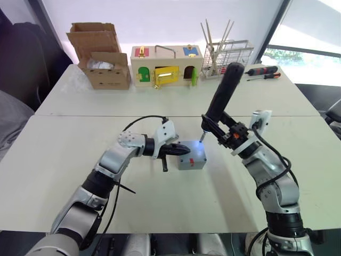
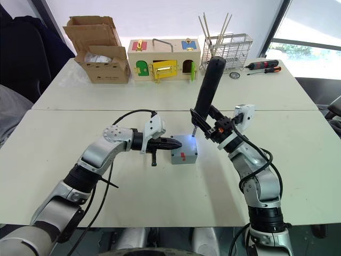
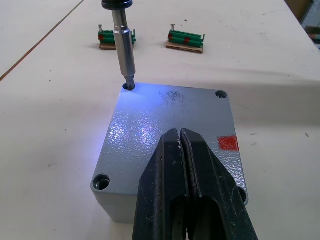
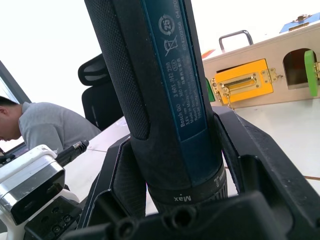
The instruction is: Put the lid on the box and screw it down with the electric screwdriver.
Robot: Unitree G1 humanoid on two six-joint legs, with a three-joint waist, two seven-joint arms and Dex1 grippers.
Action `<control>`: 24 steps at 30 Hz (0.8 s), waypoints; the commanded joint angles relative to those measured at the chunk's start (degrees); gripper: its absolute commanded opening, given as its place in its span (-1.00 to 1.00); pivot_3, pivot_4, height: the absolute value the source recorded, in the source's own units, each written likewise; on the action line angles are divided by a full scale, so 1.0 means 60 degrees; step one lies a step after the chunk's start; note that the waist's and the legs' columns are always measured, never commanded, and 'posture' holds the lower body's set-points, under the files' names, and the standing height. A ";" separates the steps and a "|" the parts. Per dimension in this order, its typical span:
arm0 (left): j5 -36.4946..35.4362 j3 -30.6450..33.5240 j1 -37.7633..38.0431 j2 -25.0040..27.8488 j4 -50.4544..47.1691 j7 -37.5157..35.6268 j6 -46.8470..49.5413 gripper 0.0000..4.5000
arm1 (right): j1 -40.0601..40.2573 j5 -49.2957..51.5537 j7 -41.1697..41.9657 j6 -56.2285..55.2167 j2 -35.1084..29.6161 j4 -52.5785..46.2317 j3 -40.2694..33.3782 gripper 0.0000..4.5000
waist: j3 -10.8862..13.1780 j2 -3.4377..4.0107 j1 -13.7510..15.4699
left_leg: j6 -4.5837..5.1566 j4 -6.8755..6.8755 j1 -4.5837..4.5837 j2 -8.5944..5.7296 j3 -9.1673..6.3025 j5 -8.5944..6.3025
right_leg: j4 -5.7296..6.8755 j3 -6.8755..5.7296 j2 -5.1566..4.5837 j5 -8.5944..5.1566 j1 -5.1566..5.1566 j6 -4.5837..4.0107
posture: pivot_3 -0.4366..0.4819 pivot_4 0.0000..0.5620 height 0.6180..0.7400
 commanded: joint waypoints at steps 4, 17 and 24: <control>0.0415 -0.0313 0.0269 0.0090 0.0381 0.0045 0.0256 -1.00 | 0.0343 -0.0330 0.0137 0.0473 -0.0026 0.0704 0.0576 -0.18 | -0.0006 0.0007 -0.0039 | -0.0004 -0.0005 0.0000 -0.0002 -0.0002 -0.0002 | -0.0007 -0.0001 -0.0007 0.0000 0.0000 0.0000 | -0.05 -0.47 0.80; 0.0422 -0.0297 0.0240 0.0062 0.0544 0.0042 0.0193 -1.00 | 0.0221 -0.0317 0.0081 0.0489 -0.0085 0.0594 0.0401 -0.18 | -0.0011 0.0017 -0.0048 | -0.0027 -0.0021 0.0000 -0.0002 -0.0012 -0.0018 | -0.0018 -0.0001 -0.0021 -0.0003 -0.0006 -0.0006 | -0.05 -0.47 0.80; 0.0427 -0.0231 0.0266 0.0031 0.0695 0.0082 0.0096 -1.00 | -0.0961 0.0217 -0.0140 0.1029 -0.0331 -0.0196 -0.0026 -0.18 | 0.0029 0.0059 -0.0052 | -0.0048 -0.0029 -0.0005 -0.0010 -0.0012 -0.0031 | -0.0022 -0.0001 -0.0034 -0.0004 -0.0016 -0.0007 | -0.05 -0.47 0.80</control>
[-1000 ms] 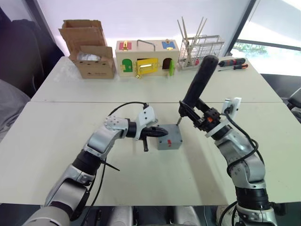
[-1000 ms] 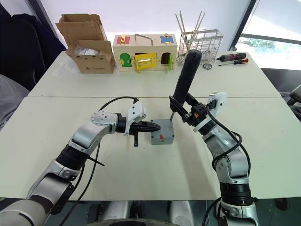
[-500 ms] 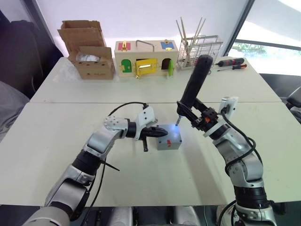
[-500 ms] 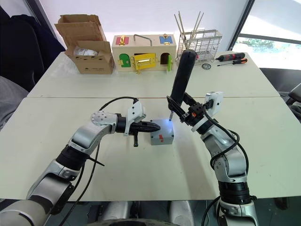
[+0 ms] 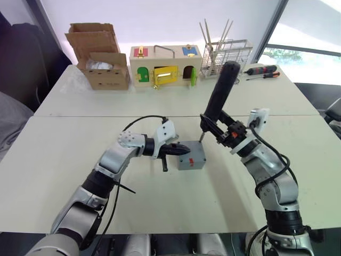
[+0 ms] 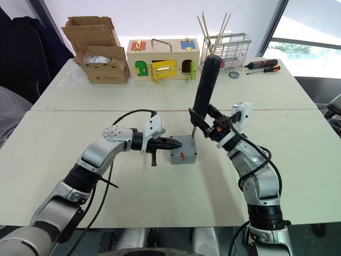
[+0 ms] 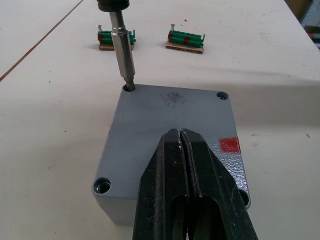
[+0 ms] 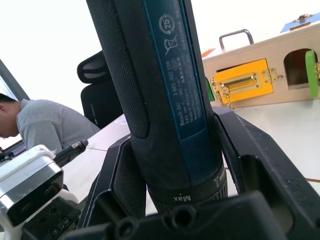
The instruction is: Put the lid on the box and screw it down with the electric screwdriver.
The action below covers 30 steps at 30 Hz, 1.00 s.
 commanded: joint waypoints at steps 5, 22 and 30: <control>0.0363 -0.0064 0.0351 0.0182 0.0639 0.0048 0.0116 -1.00 | -0.1425 0.0969 -0.0191 0.1349 -0.0667 -0.0753 -0.0753 -0.18 | 0.0125 0.0045 0.0004 | 0.0024 0.0000 -0.0039 -0.0007 0.0000 0.0014 | 0.0001 -0.0002 -0.0008 0.0001 -0.0034 -0.0001 | -0.05 -0.47 0.80; -0.1976 0.2269 0.0346 0.0111 -0.1751 0.0538 0.1902 -1.00 | -0.3579 0.2315 -0.2313 0.5155 -0.3371 0.0129 -0.2755 -0.18 | 0.0334 0.0083 0.0027 | 0.0028 0.0036 -0.0298 -0.0020 0.0016 0.0031 | 0.0033 -0.0035 0.0026 0.0033 -0.0233 0.0048 | -0.05 -0.47 0.80; -0.2074 0.1525 0.0806 0.1812 -0.4583 -0.0431 0.1925 -1.00 | -0.3387 0.2310 -0.0148 0.9582 -0.8146 0.3176 -0.2291 -0.18 | 0.0418 0.0084 0.0255 | 0.0006 0.0034 -0.0343 -0.0037 0.0046 0.0045 | -0.0005 -0.0041 0.0047 0.0046 -0.0249 0.0079 | -0.05 -0.47 0.80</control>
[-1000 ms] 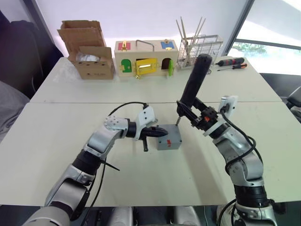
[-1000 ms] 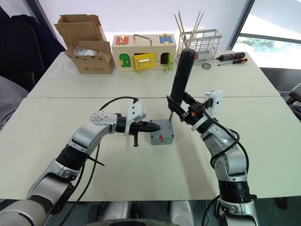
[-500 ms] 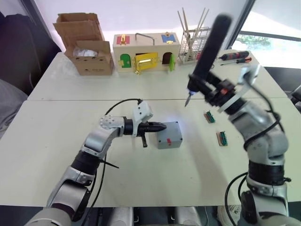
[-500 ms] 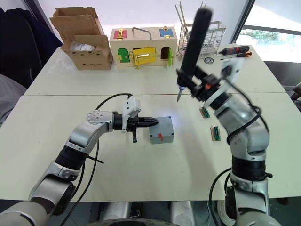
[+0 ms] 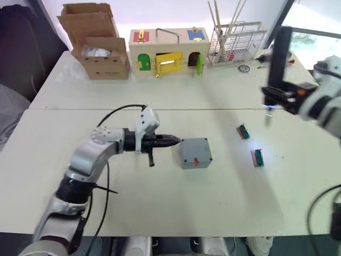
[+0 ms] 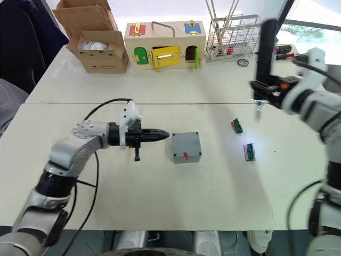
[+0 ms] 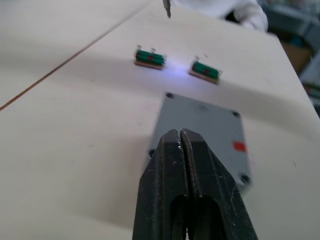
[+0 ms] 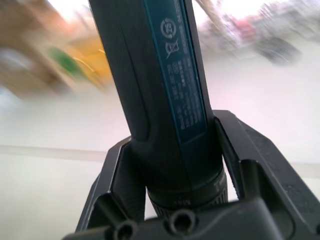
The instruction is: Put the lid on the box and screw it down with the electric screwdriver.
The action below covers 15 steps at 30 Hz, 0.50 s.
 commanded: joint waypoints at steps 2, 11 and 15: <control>-0.0009 -0.0562 0.0029 0.0021 -0.1203 -0.0096 -0.0286 -1.00 | -0.0455 0.0321 0.1099 0.2524 -0.1125 0.1784 0.0035 -0.18 | 0.0015 -0.0023 -0.0001 | 0.0003 0.0007 0.0002 0.0001 -0.0001 -0.0002 | -0.0027 0.0000 0.0000 0.0000 0.0002 -0.0001 | -0.05 -0.47 0.80; 0.0417 -0.1565 0.0595 -0.0597 -0.2054 0.0943 -0.0361 -1.00 | -0.0618 -0.0959 0.2595 0.2017 -0.1162 0.4118 0.2090 -0.18 | 0.0036 0.0003 -0.0066 | 0.0004 0.0018 0.0037 0.0018 -0.0010 0.0000 | 0.0034 0.0019 0.0047 0.0007 0.0003 0.0008 | -0.05 -0.47 0.80; 0.0309 -0.1538 0.1019 -0.0556 -0.2470 0.1329 -0.0002 -1.00 | -0.1164 -0.1930 0.3183 0.1139 -0.1005 0.5334 0.3116 -0.18 | 0.0036 0.0014 -0.0060 | -0.0013 0.0020 0.0039 0.0018 -0.0012 0.0013 | 0.0045 0.0023 0.0056 0.0008 0.0000 0.0007 | -0.05 -0.47 0.80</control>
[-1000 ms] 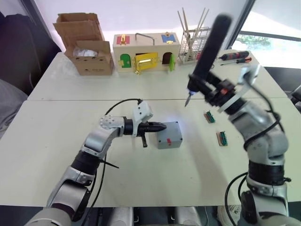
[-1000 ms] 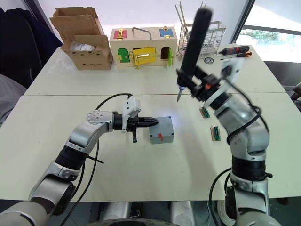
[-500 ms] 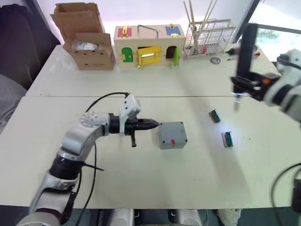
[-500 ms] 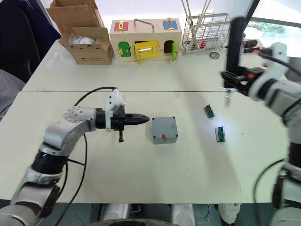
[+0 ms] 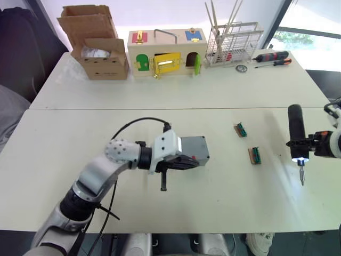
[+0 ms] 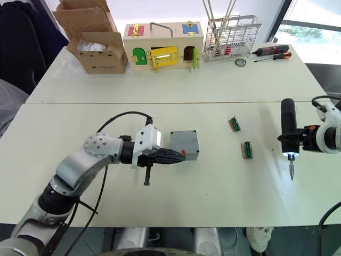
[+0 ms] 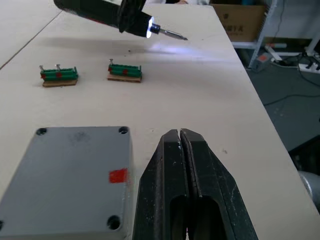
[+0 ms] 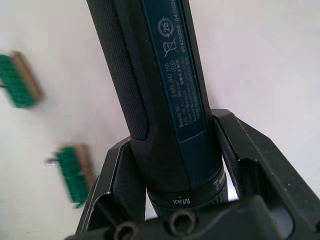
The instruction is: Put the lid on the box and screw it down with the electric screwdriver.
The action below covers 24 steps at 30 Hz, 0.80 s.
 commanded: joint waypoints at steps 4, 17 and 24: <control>-0.0174 0.0262 0.0437 0.0197 -0.0648 0.0496 0.0349 -1.00 | -0.1245 -0.1353 0.0846 -0.1255 0.0178 0.1728 0.0699 -0.18 | 0.0001 0.0002 0.0018 | -0.0046 0.0006 0.0001 -0.0004 0.0004 0.0029 | 0.0001 0.0007 0.0000 0.0001 0.0001 0.0000 | -0.05 -0.47 0.80; -0.0035 0.0912 0.0238 0.0366 0.0127 0.1152 0.0419 -1.00 | -0.1576 -0.2818 0.1419 -0.2360 0.0462 0.1930 0.1040 0.99 | 0.0002 0.0001 0.0058 | -0.0056 0.0046 -0.0003 -0.0003 0.0002 0.0035 | 0.0008 0.0003 0.0001 0.0008 0.0017 0.0013 | -0.05 -0.47 0.80; -0.0181 0.2253 -0.0041 0.0330 0.1509 0.1636 0.0338 -1.00 | -0.1501 -0.2424 0.1341 -0.3363 0.0239 -0.0474 -0.0584 0.99 | 0.0004 0.0006 0.0013 | -0.0053 0.0112 -0.0003 0.0011 0.0001 0.0033 | 0.0052 0.0004 0.0006 0.0012 0.0026 0.0019 | -0.05 -0.47 0.80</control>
